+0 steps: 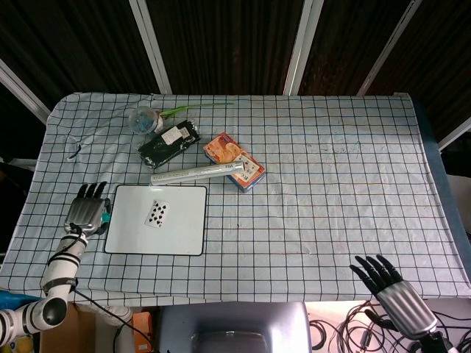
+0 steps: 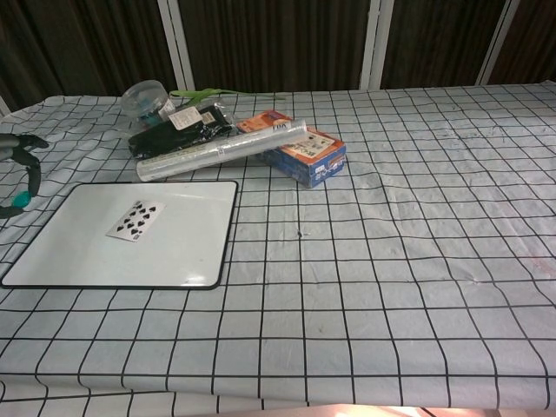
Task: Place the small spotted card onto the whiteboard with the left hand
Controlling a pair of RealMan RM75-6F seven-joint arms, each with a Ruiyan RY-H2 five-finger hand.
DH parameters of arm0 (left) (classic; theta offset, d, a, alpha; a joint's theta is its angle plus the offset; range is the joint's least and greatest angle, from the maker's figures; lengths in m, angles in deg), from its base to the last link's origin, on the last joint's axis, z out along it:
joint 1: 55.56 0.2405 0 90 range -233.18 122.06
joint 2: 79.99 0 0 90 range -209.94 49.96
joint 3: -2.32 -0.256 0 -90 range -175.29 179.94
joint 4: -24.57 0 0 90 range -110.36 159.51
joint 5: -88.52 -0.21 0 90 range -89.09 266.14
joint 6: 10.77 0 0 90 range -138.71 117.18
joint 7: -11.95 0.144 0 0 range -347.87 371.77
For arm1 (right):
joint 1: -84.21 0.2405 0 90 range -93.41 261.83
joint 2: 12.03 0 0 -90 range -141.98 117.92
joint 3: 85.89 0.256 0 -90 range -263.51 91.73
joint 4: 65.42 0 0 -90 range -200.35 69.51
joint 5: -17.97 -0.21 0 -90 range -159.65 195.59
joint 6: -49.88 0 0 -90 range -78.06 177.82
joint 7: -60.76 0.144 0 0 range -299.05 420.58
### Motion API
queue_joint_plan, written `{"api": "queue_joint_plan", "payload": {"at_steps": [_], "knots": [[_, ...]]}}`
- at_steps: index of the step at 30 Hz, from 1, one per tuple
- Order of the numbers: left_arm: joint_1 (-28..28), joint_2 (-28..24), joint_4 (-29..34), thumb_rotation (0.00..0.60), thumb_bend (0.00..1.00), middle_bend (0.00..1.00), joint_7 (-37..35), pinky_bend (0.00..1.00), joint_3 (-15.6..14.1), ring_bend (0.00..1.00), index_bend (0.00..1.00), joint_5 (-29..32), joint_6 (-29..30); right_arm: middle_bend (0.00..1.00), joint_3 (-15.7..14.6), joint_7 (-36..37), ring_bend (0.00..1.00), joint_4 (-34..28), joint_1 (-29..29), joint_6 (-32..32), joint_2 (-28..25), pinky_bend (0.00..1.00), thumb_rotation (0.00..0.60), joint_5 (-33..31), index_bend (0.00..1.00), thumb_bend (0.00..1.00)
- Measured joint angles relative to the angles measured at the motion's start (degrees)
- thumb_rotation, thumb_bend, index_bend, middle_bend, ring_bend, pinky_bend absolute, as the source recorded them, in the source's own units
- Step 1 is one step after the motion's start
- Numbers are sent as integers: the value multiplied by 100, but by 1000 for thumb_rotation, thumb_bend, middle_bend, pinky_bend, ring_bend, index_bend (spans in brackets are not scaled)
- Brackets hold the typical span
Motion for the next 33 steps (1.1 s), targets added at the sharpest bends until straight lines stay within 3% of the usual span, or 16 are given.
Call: {"api": "queue_joint_plan", "payload": {"at_steps": [8,19,33], "knots": [[-653,656,-60,600,333,14,729,26,239,0,518,562,22,0,-17,177,0,44,15,-59,-76,0,600,14,0,170],[-1129,1727,-1337,600,332,14,731,28,376,0,504,787,-264,0,-76,331,0,101,55,-57,-134,0,600,97,0,170],[-1162,1783,-1339,600,333,14,759,29,250,0,472,971,-297,0,-87,333,0,128,17,-151,-131,0,600,142,0,171]]}}
